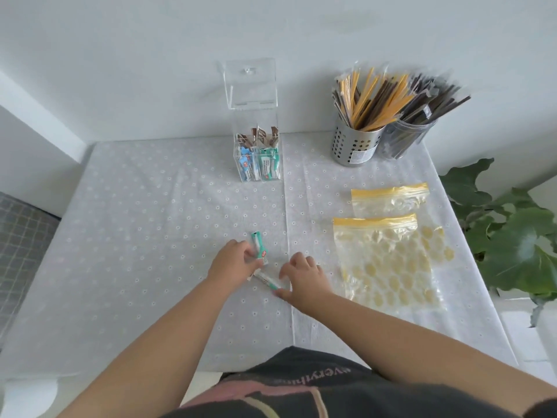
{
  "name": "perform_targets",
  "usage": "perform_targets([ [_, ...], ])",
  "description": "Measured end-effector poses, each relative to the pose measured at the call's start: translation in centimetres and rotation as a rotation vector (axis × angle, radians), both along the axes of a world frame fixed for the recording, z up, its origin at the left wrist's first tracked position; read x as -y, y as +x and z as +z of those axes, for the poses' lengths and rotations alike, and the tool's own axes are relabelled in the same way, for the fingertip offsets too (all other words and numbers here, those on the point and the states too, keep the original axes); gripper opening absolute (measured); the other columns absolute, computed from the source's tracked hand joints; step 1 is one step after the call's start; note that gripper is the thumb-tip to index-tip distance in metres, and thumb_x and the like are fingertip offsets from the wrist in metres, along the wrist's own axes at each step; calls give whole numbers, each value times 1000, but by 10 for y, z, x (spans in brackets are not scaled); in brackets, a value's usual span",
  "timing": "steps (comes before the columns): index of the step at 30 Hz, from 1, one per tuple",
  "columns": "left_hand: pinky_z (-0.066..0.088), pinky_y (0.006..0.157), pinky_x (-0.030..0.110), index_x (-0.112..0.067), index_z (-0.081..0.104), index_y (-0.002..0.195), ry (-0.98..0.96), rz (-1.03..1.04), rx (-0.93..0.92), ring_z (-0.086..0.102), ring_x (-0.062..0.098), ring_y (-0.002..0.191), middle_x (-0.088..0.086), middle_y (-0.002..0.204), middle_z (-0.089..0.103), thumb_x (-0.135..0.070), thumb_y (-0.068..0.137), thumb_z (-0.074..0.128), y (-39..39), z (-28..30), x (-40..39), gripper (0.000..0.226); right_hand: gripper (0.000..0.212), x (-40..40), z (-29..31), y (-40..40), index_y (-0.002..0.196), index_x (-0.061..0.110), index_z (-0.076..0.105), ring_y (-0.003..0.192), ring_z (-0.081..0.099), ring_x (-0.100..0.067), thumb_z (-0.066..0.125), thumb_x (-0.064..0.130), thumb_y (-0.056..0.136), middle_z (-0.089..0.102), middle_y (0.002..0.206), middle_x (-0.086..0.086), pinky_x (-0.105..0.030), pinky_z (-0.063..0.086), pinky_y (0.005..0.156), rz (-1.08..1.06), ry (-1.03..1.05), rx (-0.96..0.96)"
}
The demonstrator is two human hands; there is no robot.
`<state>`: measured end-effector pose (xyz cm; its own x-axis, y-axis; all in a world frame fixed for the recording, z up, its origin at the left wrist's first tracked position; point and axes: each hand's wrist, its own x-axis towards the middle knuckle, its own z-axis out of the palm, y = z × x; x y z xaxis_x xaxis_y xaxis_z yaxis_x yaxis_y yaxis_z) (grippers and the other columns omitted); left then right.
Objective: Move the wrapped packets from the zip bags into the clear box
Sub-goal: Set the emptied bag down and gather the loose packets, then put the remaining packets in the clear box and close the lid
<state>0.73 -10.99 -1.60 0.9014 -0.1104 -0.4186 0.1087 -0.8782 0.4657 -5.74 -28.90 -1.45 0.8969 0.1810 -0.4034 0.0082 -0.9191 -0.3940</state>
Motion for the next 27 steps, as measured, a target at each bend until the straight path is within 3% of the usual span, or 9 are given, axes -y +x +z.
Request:
perform_targets([
  [4,49,79,33,-20,66,91,17,-131,21,55,16,89,-3,97,49,-40,82,72,-2,-1,3,22,25,-3,-7,9,100,27,63,111,44,-21,60,47,87,45,118,2,-33,38,99,-15,-23,24],
  [9,41,65,28,-17,60,92,67,-343,68,55,14,80,-5,91,59,-27,91,62,4,6,-3,10,15,13,-3,15,87,26,71,103,48,-16,68,40,82,53,108,4,-32,44,92,-6,53,-89],
  [12,41,71,30,-18,60,96,79,-506,114,54,16,86,-5,94,63,-22,91,61,18,13,-3,6,2,22,1,11,80,22,70,89,57,-13,70,23,78,61,94,5,-31,51,80,-15,187,-164],
  [16,35,91,34,-31,65,105,334,-823,196,48,17,108,-12,108,62,-36,90,60,41,16,0,16,15,35,0,-4,81,26,66,73,59,-8,69,12,75,64,82,7,-29,57,70,-168,368,-215],
  [18,31,92,34,-31,67,105,439,-927,189,45,18,110,-9,108,58,-42,87,62,47,18,4,22,27,40,-3,-9,92,31,66,67,55,-7,69,10,74,61,82,6,-20,52,61,-248,403,-227],
  [20,30,91,33,-29,67,103,453,-992,212,45,17,107,-8,106,56,-48,82,66,52,19,8,28,31,45,-2,-10,98,30,69,64,52,-5,69,9,74,59,81,7,-15,46,56,-282,415,-238],
  [27,38,92,31,-25,60,116,390,-1075,136,49,18,108,-5,114,56,-38,76,76,64,20,14,45,24,56,-6,-11,91,28,71,72,56,-7,71,11,74,65,87,3,-21,52,68,-268,386,-256],
])
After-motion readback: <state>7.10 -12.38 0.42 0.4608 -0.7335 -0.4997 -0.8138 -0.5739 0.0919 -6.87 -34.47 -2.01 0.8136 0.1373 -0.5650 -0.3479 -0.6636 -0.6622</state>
